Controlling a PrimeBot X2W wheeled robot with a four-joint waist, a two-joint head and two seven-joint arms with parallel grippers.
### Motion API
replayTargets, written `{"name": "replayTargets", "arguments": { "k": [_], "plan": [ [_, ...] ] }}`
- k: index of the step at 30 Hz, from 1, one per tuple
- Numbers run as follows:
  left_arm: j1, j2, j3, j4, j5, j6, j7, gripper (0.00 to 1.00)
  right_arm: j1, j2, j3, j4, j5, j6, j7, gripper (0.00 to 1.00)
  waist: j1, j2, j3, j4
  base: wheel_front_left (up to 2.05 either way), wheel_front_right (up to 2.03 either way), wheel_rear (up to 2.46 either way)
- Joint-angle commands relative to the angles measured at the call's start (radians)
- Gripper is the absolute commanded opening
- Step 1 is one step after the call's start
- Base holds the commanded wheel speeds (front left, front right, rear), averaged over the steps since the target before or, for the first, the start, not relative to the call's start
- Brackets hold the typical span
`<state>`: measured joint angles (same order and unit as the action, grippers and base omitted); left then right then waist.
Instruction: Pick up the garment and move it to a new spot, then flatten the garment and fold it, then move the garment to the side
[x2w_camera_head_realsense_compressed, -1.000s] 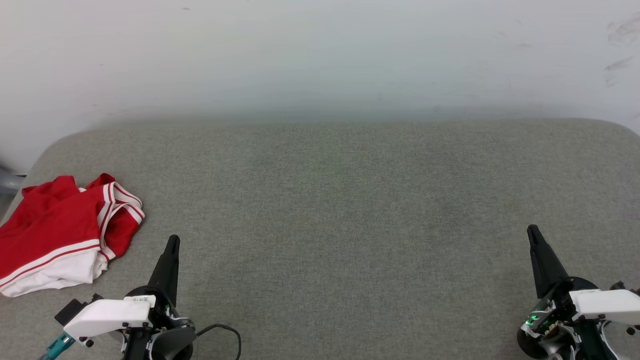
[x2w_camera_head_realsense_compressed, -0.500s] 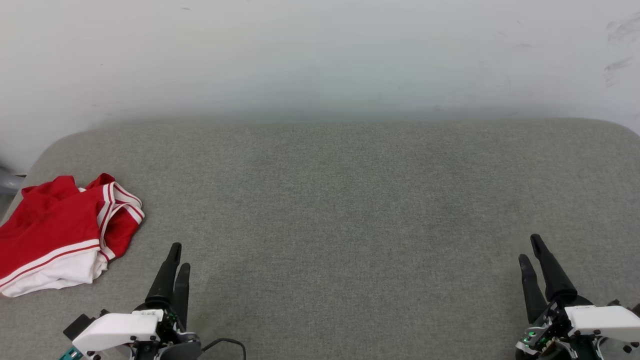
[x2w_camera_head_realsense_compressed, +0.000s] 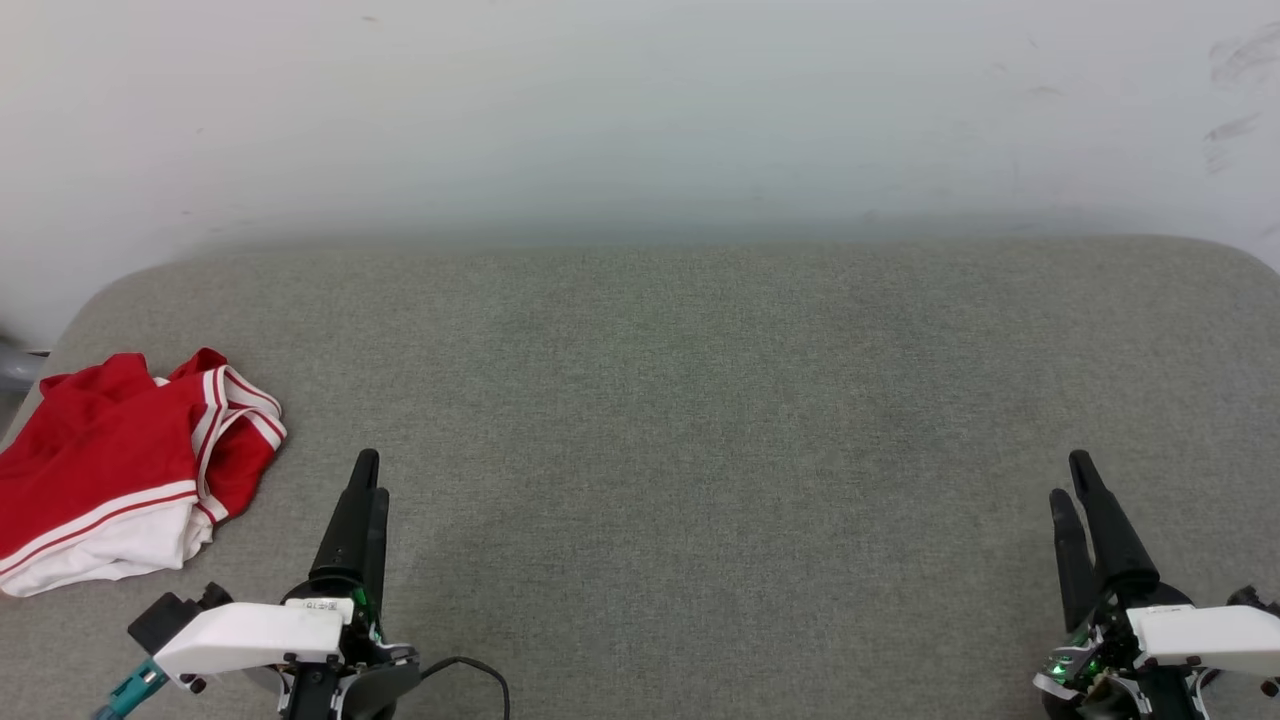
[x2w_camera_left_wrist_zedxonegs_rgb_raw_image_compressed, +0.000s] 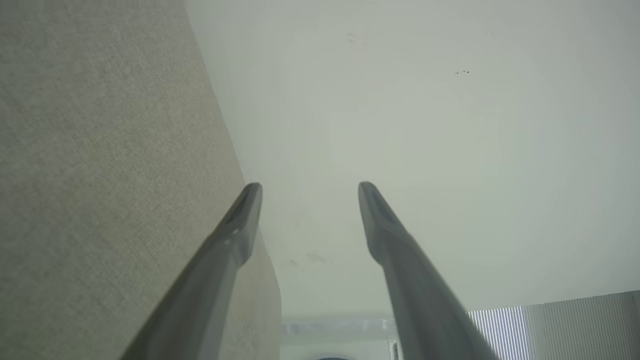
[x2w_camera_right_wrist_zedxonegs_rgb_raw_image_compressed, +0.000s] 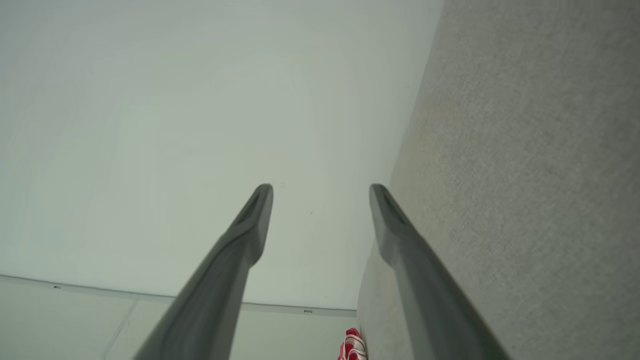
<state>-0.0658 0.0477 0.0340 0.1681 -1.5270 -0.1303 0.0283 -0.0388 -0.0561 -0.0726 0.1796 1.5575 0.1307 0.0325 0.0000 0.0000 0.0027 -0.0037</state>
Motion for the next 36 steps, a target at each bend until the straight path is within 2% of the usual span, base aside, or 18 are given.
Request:
{"name": "replayTargets", "arguments": {
  "k": [1,8,16,26,36],
  "plan": [
    [-0.009,0.003,-0.004,-0.026,0.017,0.000,-0.008,1.00,-0.012,-0.012,0.003,-0.026,-0.016,0.000,-0.009,1.00,0.0001,0.0000,0.000,0.000,0.00,0.00,0.00],
    [-0.001,0.002,-0.008,-0.061,0.185,0.000,-0.037,1.00,-0.009,-0.029,0.008,-0.054,-0.206,0.000,-0.042,1.00,0.0001,0.0000,-0.003,0.000,0.00,0.00,0.00],
    [0.005,0.002,-0.024,-0.084,0.386,0.000,-0.068,1.00,-0.004,-0.019,0.018,-0.087,-0.423,0.000,-0.072,1.00,0.0000,0.0000,-0.005,-0.002,0.00,0.00,0.00],
    [0.014,0.007,-0.032,-0.092,0.613,0.000,-0.104,1.00,0.001,-0.034,0.043,-0.119,-0.706,0.000,-0.059,1.00,0.0000,0.0000,-0.006,-0.005,0.00,0.00,0.00],
    [0.020,0.018,-0.032,-0.087,0.806,0.000,-0.135,1.00,0.008,-0.040,0.052,-0.145,-0.906,0.000,-0.044,1.00,0.0000,0.0000,-0.006,-0.007,0.00,0.00,0.00]
  ]
}}
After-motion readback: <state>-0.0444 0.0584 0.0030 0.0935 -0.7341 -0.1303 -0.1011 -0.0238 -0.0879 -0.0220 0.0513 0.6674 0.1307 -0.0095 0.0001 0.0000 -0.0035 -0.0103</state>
